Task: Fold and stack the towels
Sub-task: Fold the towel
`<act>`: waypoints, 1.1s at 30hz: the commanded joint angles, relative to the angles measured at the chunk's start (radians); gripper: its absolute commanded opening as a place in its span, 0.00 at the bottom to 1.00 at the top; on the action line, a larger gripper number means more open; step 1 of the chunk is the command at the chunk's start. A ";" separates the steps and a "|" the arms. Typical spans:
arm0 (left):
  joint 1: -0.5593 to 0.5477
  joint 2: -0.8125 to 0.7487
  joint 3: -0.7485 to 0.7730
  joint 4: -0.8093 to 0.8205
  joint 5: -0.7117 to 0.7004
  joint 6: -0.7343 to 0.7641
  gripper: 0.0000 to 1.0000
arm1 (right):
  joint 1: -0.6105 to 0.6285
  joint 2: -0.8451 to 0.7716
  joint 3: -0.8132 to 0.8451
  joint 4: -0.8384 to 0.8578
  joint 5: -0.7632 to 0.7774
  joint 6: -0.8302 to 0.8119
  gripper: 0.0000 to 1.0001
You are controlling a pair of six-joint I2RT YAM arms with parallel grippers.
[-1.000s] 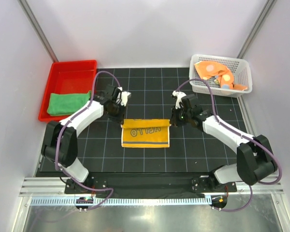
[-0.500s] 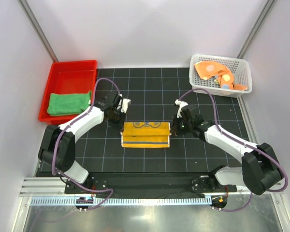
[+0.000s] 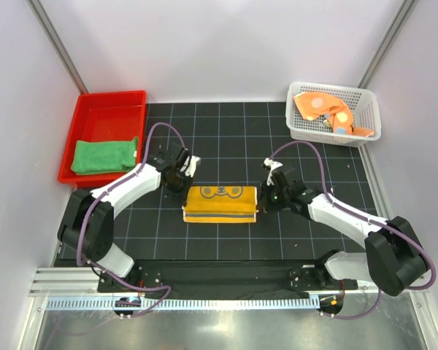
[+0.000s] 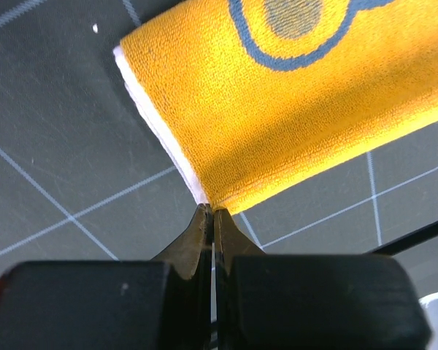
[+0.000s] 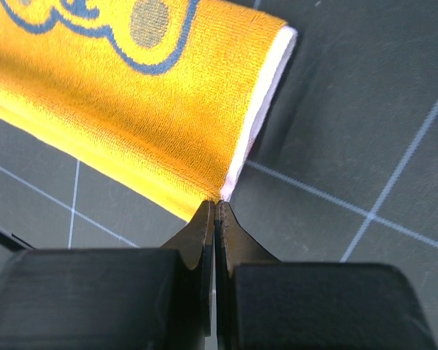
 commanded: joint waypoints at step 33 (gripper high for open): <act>0.047 -0.062 -0.075 0.017 -0.068 -0.440 0.61 | 0.146 0.032 0.021 -0.066 0.216 0.526 0.43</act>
